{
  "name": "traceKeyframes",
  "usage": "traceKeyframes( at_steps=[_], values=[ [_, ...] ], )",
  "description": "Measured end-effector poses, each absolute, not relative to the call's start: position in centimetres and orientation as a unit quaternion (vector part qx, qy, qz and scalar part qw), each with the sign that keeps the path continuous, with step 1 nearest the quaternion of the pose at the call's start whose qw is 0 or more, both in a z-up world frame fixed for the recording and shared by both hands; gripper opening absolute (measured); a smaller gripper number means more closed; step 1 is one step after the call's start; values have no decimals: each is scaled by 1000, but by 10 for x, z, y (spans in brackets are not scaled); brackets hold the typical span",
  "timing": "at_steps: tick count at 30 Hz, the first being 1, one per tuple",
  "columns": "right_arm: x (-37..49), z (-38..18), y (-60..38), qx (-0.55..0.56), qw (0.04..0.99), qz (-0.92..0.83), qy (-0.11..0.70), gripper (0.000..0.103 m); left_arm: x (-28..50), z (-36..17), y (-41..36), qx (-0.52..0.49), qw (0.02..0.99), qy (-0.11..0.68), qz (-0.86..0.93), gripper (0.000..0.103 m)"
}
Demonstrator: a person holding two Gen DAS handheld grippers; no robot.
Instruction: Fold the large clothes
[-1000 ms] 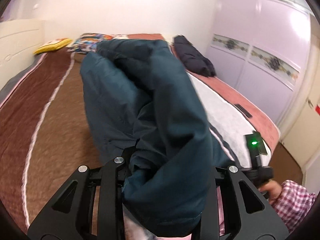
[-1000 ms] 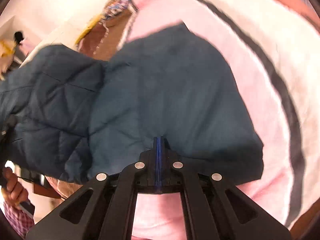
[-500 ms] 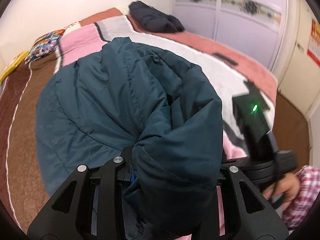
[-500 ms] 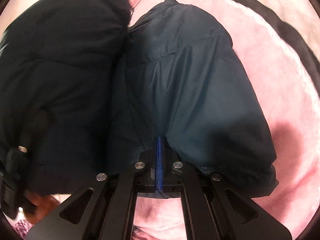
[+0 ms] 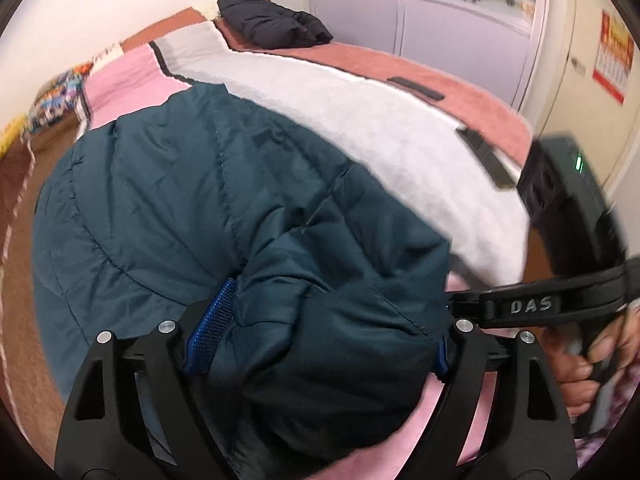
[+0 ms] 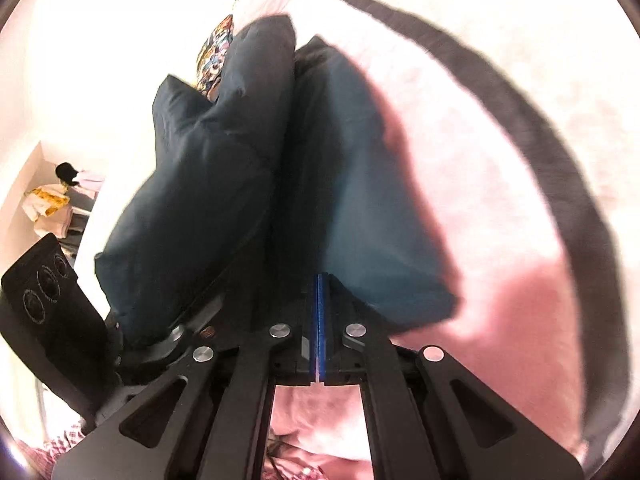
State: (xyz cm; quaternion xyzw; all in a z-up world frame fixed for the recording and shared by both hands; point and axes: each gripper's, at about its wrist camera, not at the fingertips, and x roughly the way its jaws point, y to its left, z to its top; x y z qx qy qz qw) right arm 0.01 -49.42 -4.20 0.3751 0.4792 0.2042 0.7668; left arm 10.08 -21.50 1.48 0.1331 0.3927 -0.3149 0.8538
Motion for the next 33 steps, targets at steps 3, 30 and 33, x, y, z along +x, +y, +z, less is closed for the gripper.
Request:
traceKeyframes(
  at_steps=[3, 30, 33],
  values=[
    [-4, -36, -505, 369, 777, 190, 472, 0, 94, 35, -199, 93, 850, 403, -328, 80],
    [23, 72, -355, 76, 852, 247, 456, 0, 217, 55, -81, -38, 882, 438, -171, 78],
    [34, 42, -378, 105, 841, 203, 490, 0, 223, 37, -99, -19, 872, 458, -172, 79]
  ],
)
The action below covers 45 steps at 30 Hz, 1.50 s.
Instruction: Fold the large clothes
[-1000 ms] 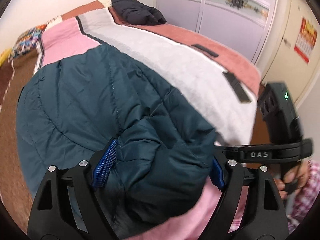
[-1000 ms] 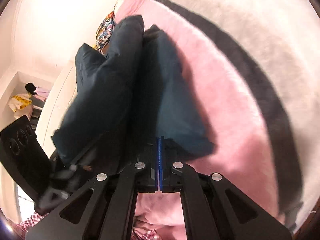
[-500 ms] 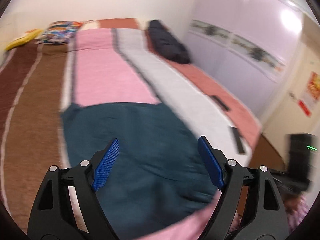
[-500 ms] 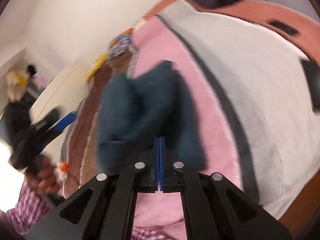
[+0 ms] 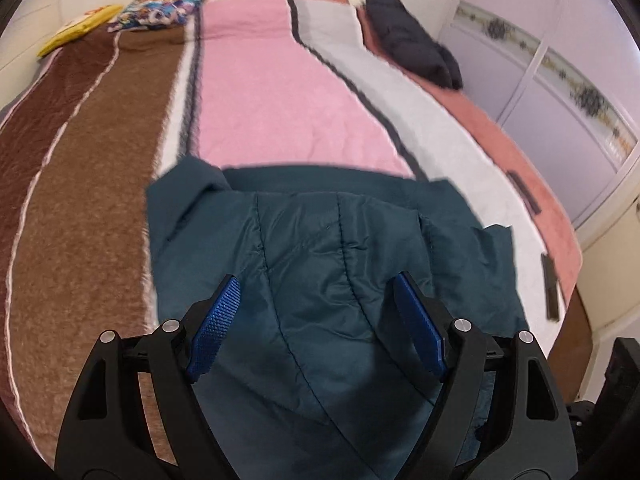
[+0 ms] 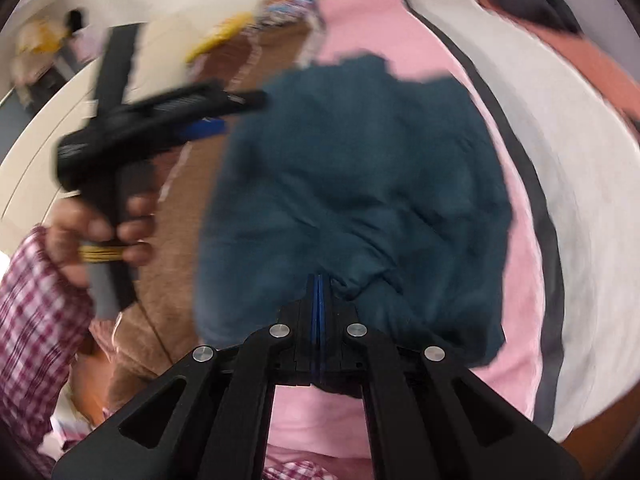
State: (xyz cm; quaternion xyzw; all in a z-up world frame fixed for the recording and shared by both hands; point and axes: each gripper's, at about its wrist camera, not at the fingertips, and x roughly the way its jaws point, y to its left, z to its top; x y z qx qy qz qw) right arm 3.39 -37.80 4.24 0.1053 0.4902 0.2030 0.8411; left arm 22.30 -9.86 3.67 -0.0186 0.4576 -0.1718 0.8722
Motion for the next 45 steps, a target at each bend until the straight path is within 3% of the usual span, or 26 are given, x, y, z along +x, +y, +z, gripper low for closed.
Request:
traceKeyframes(
  at_steps=[10, 14, 21, 29, 38, 41, 43, 45],
  values=[
    [54, -25, -414, 195, 799, 168, 544, 0, 232, 22, -123, 22, 868, 469, -160, 80],
    [60, -36, -421, 209, 793, 171, 546, 0, 223, 39, -109, -15, 871, 459, -175, 80],
    [64, -30, -420, 201, 796, 173, 544, 0, 176, 60, -54, -72, 873, 446, -186, 81],
    [61, -19, -417, 184, 805, 182, 535, 0, 120, 23, -3, -157, 843, 484, -174, 81],
    [49, -7, -403, 159, 815, 182, 527, 1, 95, -9, -5, -192, 822, 504, -181, 81],
    [42, 1, -405, 158, 818, 185, 522, 11, 97, -12, -10, -188, 820, 506, -187, 81],
    [35, 11, -411, 156, 827, 181, 508, 23, 97, -16, -14, -187, 819, 508, -190, 81],
    [32, 22, -419, 149, 843, 166, 490, 41, 100, -19, -18, -186, 817, 512, -191, 81]
  ],
)
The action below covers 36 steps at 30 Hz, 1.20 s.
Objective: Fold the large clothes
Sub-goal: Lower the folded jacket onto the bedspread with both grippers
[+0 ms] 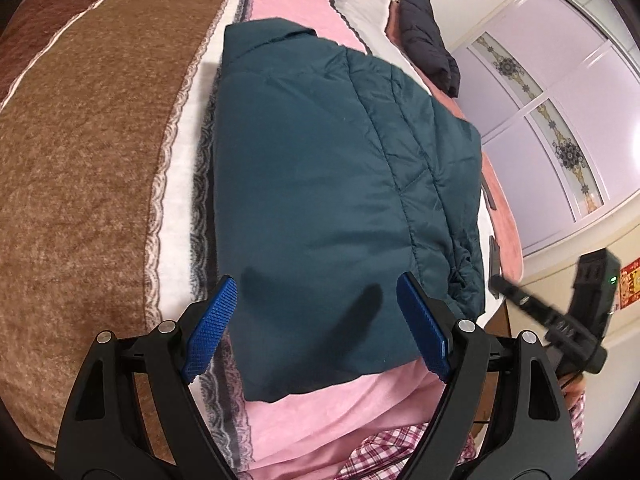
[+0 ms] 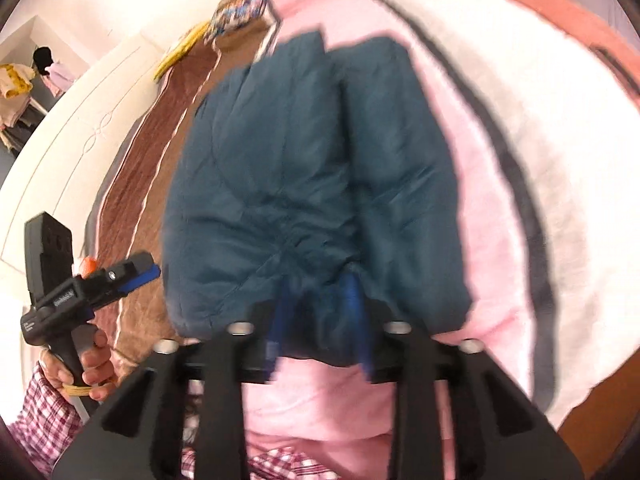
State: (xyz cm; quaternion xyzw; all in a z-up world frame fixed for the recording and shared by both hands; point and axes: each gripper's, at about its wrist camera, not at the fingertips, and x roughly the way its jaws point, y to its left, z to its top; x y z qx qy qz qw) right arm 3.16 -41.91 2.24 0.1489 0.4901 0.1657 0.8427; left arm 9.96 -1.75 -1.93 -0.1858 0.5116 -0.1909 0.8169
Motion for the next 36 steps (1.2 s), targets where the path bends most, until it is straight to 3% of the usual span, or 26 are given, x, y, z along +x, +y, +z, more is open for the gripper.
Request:
traceKeyframes(
  at_steps=[4, 12, 19, 22, 26, 27, 30, 34, 36],
  values=[
    [33, 39, -442, 134, 871, 116, 457, 59, 106, -24, -24, -177, 816, 516, -189, 84],
    [74, 15, -483, 204, 841, 91, 492, 62, 121, -35, -17, -182, 811, 523, -189, 89],
    [115, -9, -480, 224, 809, 107, 533, 66, 135, -52, -22, -193, 799, 532, -202, 99],
    [130, -24, -476, 229, 796, 116, 549, 73, 142, -60, -24, -201, 793, 535, -211, 99],
    [143, -44, -472, 244, 775, 133, 567, 74, 152, -69, -29, -216, 784, 538, -221, 99],
    [145, -47, -471, 248, 772, 139, 569, 73, 153, -70, -30, -220, 782, 539, -223, 99],
    [148, -58, -470, 274, 759, 163, 568, 54, 151, -65, -34, -209, 795, 523, -227, 92],
    [145, -61, -468, 285, 757, 186, 557, 32, 143, -54, -35, -184, 816, 497, -230, 72],
    [142, -56, -465, 274, 767, 193, 547, 27, 140, -45, -37, -169, 828, 483, -230, 65]
  ],
)
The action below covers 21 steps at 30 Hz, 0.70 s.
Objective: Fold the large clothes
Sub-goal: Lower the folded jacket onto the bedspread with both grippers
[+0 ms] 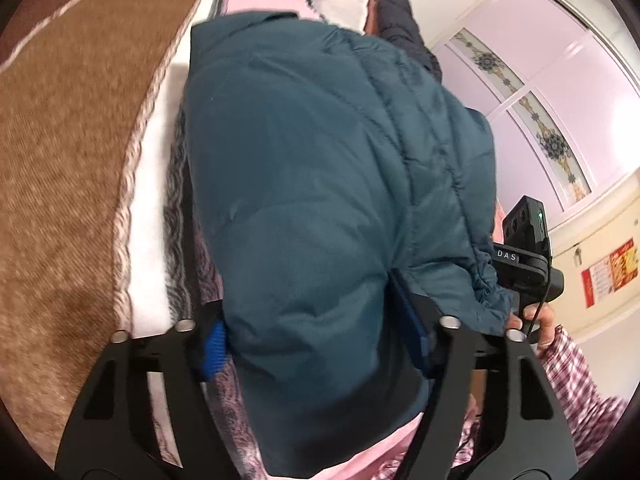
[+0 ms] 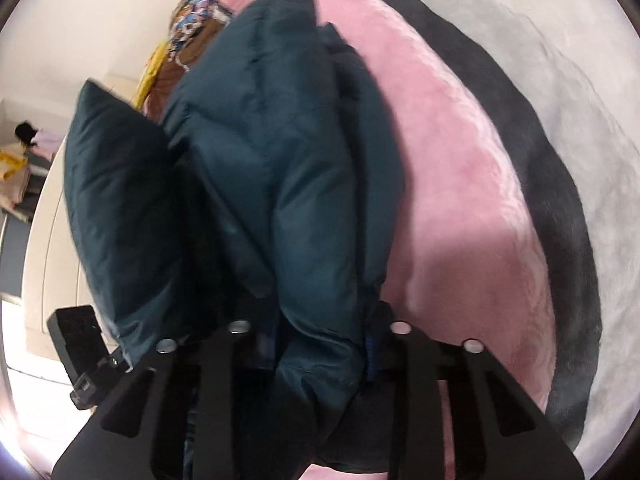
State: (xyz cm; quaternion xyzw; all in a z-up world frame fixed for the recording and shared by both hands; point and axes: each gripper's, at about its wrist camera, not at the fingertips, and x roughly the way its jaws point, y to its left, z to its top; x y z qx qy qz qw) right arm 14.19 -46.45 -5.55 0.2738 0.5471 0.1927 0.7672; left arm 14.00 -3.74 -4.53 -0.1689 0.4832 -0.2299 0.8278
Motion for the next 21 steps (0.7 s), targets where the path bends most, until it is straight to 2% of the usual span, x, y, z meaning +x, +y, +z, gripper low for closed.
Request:
traceKeyframes(
  at_steps=[2, 5, 14, 21],
  values=[
    [139, -52, -463, 273, 773, 193, 539, 25, 137, -36, -40, -150, 840, 469, -230, 60],
    [132, -44, -456, 261, 787, 197, 524, 23, 135, -24, -34, -130, 853, 451, -228, 57],
    [132, -20, -380, 211, 802, 234, 507, 22, 139, -3, 58, -141, 881, 421, -166, 57],
    [133, -13, -293, 155, 799, 272, 513, 22, 132, -24, 128, -172, 875, 431, -136, 57]
  ],
)
